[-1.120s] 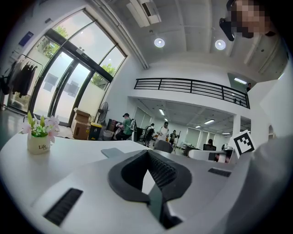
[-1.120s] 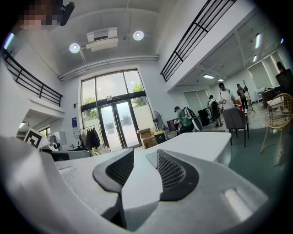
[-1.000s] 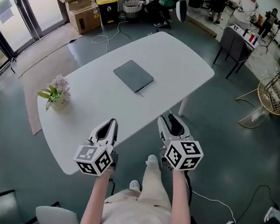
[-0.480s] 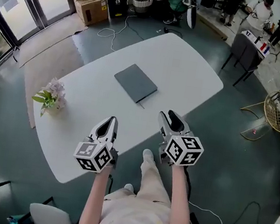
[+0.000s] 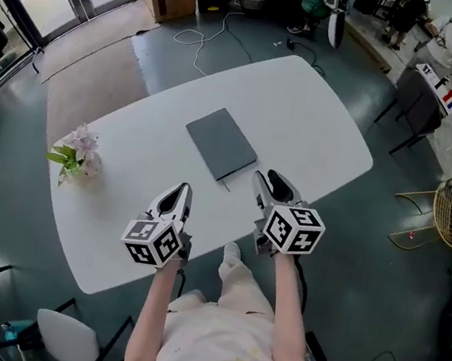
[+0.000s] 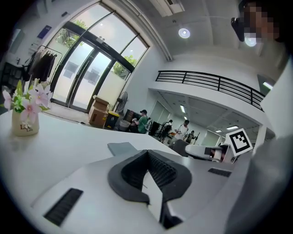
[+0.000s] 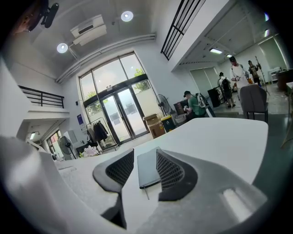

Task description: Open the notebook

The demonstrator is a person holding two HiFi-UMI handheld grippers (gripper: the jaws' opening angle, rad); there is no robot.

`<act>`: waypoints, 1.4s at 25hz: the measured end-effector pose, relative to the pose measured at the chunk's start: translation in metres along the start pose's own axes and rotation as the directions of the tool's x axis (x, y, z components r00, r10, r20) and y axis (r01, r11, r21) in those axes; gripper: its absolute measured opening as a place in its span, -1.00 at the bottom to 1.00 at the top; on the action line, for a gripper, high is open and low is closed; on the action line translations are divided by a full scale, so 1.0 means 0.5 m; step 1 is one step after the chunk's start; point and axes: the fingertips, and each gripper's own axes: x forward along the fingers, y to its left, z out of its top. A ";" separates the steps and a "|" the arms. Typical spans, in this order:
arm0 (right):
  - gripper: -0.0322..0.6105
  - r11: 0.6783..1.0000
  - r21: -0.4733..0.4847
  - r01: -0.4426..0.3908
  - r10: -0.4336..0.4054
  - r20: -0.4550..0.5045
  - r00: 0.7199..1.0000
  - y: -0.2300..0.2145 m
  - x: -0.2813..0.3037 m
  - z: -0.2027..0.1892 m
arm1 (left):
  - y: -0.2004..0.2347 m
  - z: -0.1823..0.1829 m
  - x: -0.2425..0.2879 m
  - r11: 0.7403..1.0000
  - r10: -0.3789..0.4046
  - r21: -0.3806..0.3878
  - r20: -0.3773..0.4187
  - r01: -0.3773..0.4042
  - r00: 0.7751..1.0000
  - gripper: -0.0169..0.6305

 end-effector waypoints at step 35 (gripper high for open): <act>-0.45 0.988 -0.028 -0.153 0.115 -0.529 0.841 -0.206 0.320 -0.160 | 0.107 -0.130 0.187 0.946 0.166 -0.253 -0.166 -0.204 0.972 -0.95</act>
